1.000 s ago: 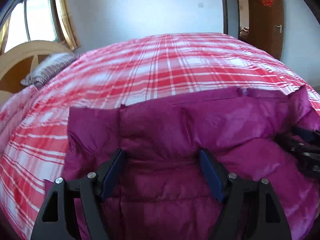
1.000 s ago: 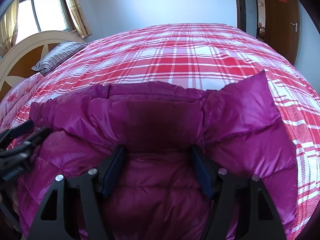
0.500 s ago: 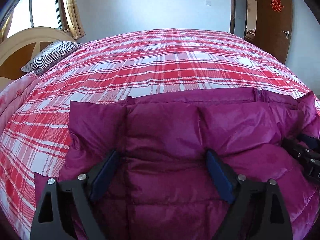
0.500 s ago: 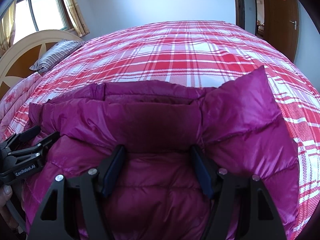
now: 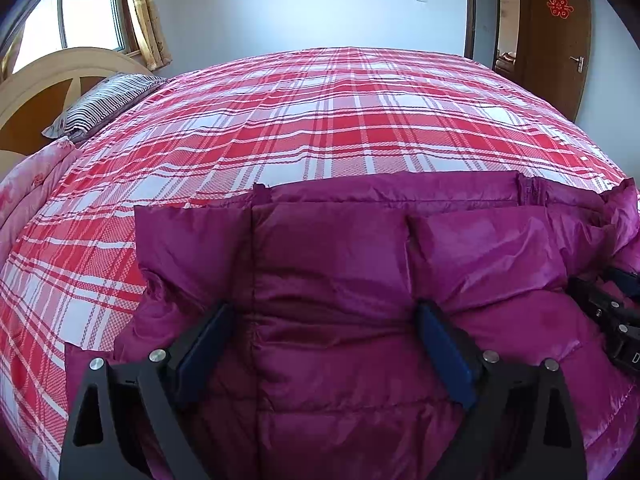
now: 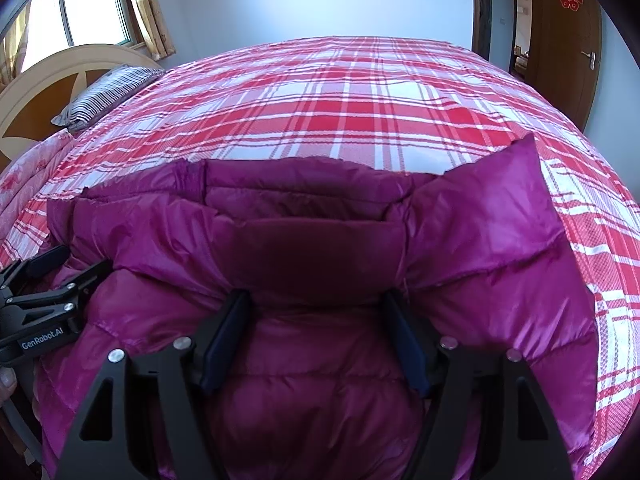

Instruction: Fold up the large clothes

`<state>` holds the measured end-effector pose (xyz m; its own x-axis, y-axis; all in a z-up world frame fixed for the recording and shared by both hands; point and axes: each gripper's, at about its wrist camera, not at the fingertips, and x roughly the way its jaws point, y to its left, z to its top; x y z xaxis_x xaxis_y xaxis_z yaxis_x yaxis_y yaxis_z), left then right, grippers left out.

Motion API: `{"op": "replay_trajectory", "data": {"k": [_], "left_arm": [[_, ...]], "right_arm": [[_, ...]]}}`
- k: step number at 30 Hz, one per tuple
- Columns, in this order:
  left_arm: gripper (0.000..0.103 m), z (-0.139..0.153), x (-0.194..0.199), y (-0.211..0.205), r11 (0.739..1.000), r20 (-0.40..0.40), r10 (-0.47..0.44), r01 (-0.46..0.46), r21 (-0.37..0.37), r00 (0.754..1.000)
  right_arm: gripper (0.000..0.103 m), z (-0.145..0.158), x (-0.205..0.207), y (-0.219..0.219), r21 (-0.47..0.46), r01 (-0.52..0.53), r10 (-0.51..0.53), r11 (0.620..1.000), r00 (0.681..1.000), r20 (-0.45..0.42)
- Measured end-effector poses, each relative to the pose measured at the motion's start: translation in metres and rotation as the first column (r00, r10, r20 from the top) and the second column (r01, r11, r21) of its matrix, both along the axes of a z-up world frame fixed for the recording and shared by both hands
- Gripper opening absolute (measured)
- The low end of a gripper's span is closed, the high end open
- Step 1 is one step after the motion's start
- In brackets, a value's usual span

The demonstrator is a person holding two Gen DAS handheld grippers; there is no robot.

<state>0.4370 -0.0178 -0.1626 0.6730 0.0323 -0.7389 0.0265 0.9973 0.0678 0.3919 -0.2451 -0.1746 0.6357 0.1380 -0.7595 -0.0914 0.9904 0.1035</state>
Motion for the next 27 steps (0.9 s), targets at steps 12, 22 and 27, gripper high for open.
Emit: {"op": "replay_trajectory", "data": {"k": [12,22,27], "left_arm": [[0.094,0.045,-0.035,-0.045,0.996,0.127,-0.048,0.037,0.086,0.991],[0.102,-0.001,-0.005,-0.028,1.000,0.001,0.018,-0.018,0.023,1.000],[0.102,-0.003,-0.007,-0.028,0.999,0.018,0.029,-0.029,0.014,0.999]], "right_arm": [[0.075,-0.002,0.000,0.002,-0.014,0.003,-0.002,1.000,1.000,0.008],[0.075,0.000,0.001,0.002,-0.018,0.005,-0.005,1.000,1.000,-0.001],[0.074,0.020,-0.012,0.002,-0.006,0.098,-0.098,0.995,0.995,0.006]]}}
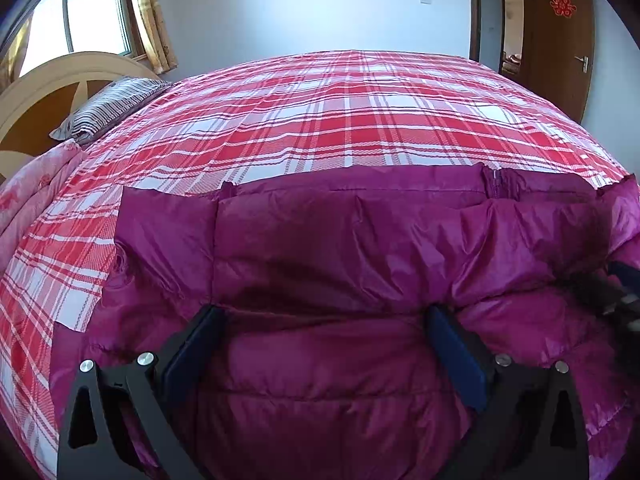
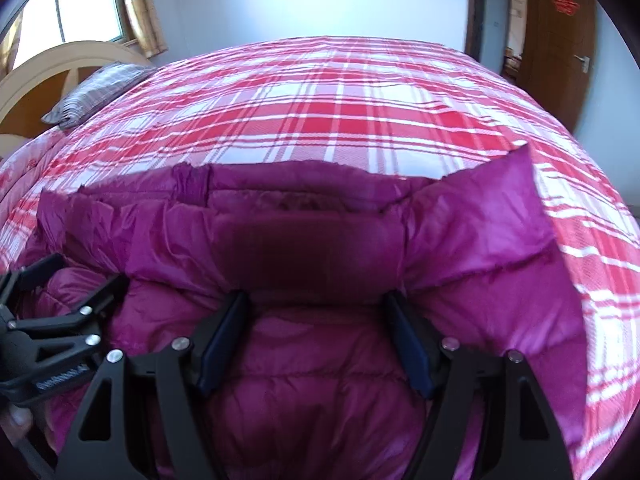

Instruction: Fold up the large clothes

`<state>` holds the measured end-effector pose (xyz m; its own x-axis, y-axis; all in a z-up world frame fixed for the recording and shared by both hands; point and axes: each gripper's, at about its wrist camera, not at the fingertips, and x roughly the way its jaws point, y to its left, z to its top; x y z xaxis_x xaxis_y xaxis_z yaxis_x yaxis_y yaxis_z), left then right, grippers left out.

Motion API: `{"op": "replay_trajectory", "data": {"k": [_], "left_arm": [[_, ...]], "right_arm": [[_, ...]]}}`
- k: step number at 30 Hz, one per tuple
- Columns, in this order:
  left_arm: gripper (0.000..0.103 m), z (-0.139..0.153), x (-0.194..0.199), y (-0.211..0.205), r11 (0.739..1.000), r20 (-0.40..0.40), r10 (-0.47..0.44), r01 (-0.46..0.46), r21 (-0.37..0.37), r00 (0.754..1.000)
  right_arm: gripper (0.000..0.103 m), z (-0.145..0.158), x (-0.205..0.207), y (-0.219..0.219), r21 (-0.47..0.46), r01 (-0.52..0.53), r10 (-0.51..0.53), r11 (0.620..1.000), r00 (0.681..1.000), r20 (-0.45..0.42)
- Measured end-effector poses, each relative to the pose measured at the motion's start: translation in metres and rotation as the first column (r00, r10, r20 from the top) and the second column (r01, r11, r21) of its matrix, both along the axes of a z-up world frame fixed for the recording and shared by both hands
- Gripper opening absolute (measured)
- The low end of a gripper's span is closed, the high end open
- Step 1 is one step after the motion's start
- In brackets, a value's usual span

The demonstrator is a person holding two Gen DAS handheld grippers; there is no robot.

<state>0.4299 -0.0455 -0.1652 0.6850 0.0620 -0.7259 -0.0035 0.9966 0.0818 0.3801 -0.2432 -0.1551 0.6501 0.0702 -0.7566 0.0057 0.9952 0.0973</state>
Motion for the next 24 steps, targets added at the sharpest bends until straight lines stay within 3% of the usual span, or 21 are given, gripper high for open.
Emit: {"op": "replay_trajectory", "data": {"k": [5,10,12,18,20,22,24], "left_arm": [[0.102,0.000,0.001,0.002,1.000,0.001,0.003,-0.003,-0.010,1.000],[0.102,0.005,-0.004,0.014,0.996,0.014,0.014,-0.013,-0.084,1.000],[0.102,0.010,-0.007,0.021,0.992,0.021,0.018,-0.015,-0.129,1.000],[0.102,0.041,-0.011,0.064,0.979,0.121,0.141,-0.120,-0.165,0.983],[0.102,0.031,-0.001,0.078,0.974,0.076,0.194,-0.182,-0.136,0.978],[0.102,0.013,0.010,0.089,0.961,-0.023,0.195,-0.195,-0.194,0.981],[0.102,0.004,0.012,0.096,0.945,-0.048,0.201,-0.206,-0.254,0.978]], "right_arm": [[0.075,0.019,-0.015,0.017,0.067,0.021,-0.025,0.998,0.998,0.053],[0.075,-0.002,-0.015,0.013,0.090,0.089,-0.094,0.992,0.994,0.061],[0.075,-0.010,-0.017,0.011,0.060,0.092,-0.097,0.994,0.992,0.083],[0.078,-0.016,-0.012,0.012,0.047,0.081,-0.085,0.996,0.993,0.077],[0.079,-0.017,-0.012,0.014,0.031,0.082,-0.084,0.996,0.994,0.076],[0.079,-0.017,-0.011,0.017,0.012,0.084,-0.085,0.996,0.994,0.072],[0.079,-0.017,-0.011,0.019,-0.002,0.083,-0.082,0.997,0.994,0.068]]}}
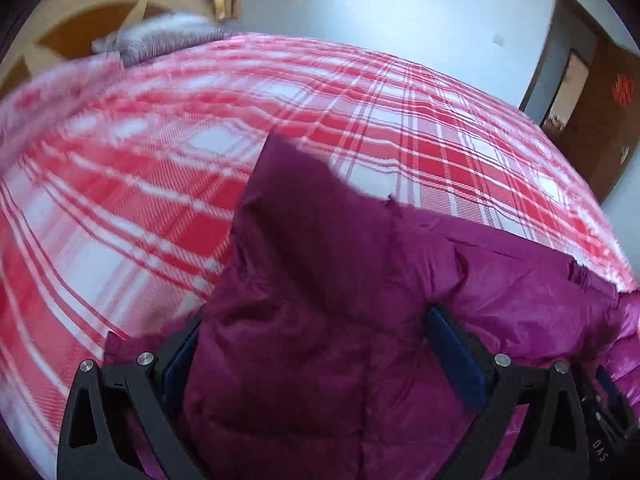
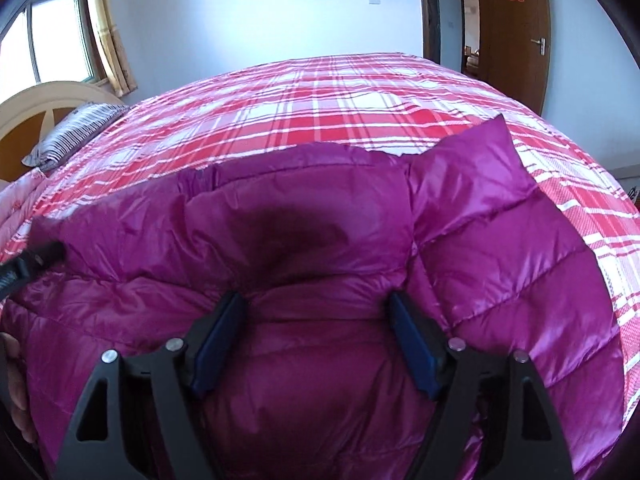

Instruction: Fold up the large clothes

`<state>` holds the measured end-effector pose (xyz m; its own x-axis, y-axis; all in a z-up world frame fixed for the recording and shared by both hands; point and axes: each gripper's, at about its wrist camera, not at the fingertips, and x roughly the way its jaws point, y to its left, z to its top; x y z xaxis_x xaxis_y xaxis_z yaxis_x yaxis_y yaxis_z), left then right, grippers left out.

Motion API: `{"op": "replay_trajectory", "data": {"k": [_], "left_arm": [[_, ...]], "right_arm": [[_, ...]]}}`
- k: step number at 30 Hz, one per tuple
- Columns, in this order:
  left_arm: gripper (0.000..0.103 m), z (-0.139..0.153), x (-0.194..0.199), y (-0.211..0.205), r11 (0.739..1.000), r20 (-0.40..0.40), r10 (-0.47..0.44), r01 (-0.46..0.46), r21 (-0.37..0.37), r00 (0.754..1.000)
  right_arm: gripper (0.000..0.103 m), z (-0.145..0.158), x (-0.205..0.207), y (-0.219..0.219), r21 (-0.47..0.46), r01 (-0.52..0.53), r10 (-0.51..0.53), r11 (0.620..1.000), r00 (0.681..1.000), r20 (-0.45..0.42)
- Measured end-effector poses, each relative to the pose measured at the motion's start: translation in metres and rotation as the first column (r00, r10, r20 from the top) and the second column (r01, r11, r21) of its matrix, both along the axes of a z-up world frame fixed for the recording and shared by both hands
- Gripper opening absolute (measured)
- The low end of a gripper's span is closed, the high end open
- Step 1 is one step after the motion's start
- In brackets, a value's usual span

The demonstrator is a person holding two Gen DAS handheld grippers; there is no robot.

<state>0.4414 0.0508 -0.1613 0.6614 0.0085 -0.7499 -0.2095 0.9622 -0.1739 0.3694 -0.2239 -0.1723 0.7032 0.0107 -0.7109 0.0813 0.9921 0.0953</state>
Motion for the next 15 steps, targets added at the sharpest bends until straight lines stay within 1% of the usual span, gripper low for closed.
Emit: {"op": "replay_trajectory", "data": {"k": [1,5,10,13,15], "left_arm": [[0.102,-0.001,0.000,0.000,1.000,0.005,0.006,-0.006,-0.002,1.000],[0.102,-0.004,0.004,-0.005,1.000,-0.021,0.003,-0.002,0.022,1.000],[0.102,-0.005,0.004,-0.006,0.999,-0.023,0.003,-0.002,0.052,1.000],[0.102,-0.007,0.004,-0.008,0.998,-0.022,0.004,-0.003,0.063,1.000],[0.102,-0.007,0.005,-0.008,0.997,-0.021,0.005,-0.004,0.071,1.000]], "right_arm": [[0.080,-0.001,0.000,0.001,-0.001,-0.001,0.001,1.000,1.000,-0.002],[0.081,-0.002,0.002,0.000,0.000,-0.004,0.004,1.000,1.000,-0.007],[0.081,0.001,0.004,0.002,-0.018,-0.014,0.014,1.000,1.000,-0.026],[0.082,0.012,-0.011,-0.002,0.021,-0.038,0.038,0.999,0.999,0.015],[0.085,0.019,-0.024,-0.003,0.060,-0.075,0.073,0.995,0.996,0.049]]}}
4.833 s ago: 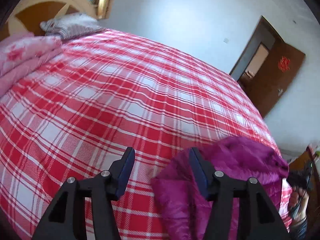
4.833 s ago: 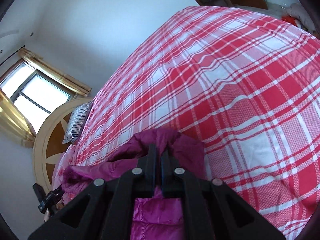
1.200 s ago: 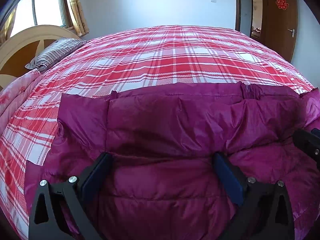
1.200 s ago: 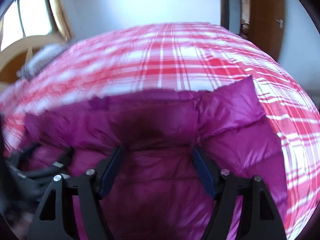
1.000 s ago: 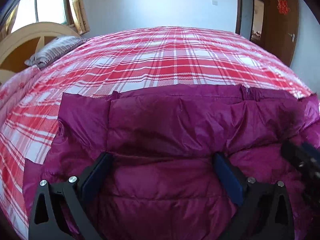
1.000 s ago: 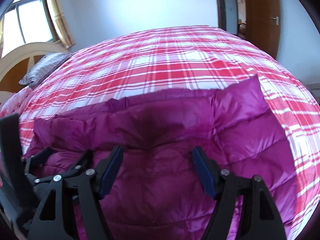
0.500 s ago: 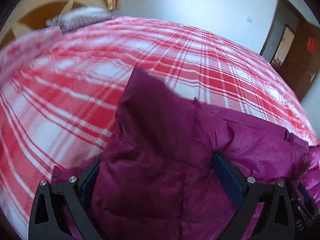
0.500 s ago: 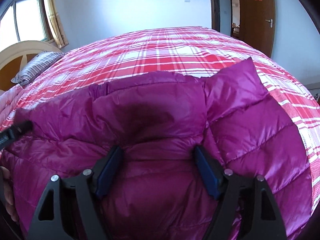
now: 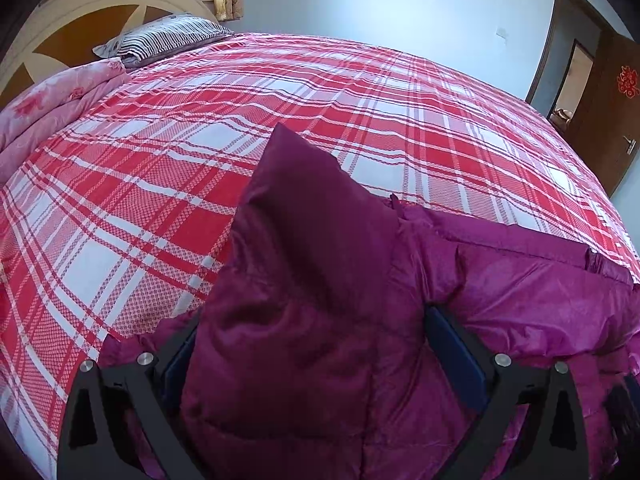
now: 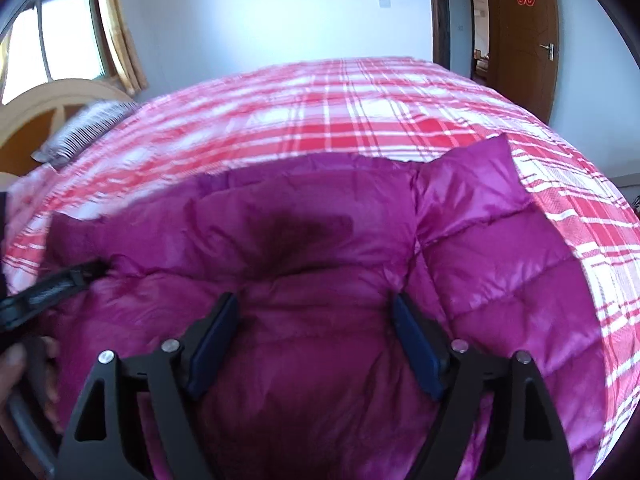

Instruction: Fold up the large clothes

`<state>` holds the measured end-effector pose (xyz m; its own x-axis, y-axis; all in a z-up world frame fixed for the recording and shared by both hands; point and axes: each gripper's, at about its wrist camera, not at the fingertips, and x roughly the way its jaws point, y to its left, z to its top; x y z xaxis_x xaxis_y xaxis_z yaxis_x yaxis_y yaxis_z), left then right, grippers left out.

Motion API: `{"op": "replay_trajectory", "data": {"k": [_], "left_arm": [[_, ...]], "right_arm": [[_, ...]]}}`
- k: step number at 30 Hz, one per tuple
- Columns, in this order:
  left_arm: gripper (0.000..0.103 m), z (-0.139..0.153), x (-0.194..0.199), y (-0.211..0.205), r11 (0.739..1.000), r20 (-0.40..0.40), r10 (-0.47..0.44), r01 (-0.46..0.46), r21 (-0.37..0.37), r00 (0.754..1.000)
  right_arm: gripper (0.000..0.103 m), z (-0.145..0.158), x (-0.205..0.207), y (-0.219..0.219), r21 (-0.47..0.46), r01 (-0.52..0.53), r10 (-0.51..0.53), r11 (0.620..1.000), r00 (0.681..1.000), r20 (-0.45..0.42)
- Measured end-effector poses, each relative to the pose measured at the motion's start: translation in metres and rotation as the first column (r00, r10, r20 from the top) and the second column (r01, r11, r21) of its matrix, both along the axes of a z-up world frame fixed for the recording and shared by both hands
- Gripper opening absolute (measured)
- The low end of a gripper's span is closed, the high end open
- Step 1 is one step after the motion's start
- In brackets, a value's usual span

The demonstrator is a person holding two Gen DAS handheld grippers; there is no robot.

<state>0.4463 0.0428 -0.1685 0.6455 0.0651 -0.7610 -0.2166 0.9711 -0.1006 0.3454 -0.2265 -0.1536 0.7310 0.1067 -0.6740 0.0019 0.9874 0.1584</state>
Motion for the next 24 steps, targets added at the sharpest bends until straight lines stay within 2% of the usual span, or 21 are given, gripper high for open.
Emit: {"op": "replay_trajectory", "data": {"k": [3,5,8,14,19,24], "left_arm": [[0.102,0.000,0.001,0.000,1.000,0.002,0.000,0.000,0.001,1.000],[0.102,0.000,0.001,0.000,1.000,0.002,0.000,0.000,0.001,1.000],[0.102,0.000,0.000,0.000,1.000,0.003,0.000,0.000,-0.002,1.000],[0.102,0.000,0.000,0.001,1.000,0.002,0.000,0.000,-0.002,1.000],[0.102,0.001,0.000,0.001,1.000,-0.006,-0.005,0.005,-0.003,1.000],[0.102,0.018,-0.022,0.013,0.992,-0.010,-0.078,0.076,-0.096,0.997]], "right_arm": [[0.090,0.009,-0.018,0.010,-0.011,-0.059,0.060,0.998,0.996,0.073],[0.092,0.007,-0.019,0.021,-0.037,-0.083,0.086,0.996,0.993,0.082],[0.092,-0.008,-0.014,0.030,-0.088,-0.099,0.104,0.991,0.993,0.056],[0.095,-0.020,-0.004,0.021,-0.044,-0.111,0.112,0.993,0.994,0.011],[0.098,-0.024,-0.003,0.026,-0.071,-0.124,0.123,0.990,0.992,-0.022],[0.098,-0.026,-0.005,0.026,-0.067,-0.125,0.124,0.990,0.992,-0.020]]}}
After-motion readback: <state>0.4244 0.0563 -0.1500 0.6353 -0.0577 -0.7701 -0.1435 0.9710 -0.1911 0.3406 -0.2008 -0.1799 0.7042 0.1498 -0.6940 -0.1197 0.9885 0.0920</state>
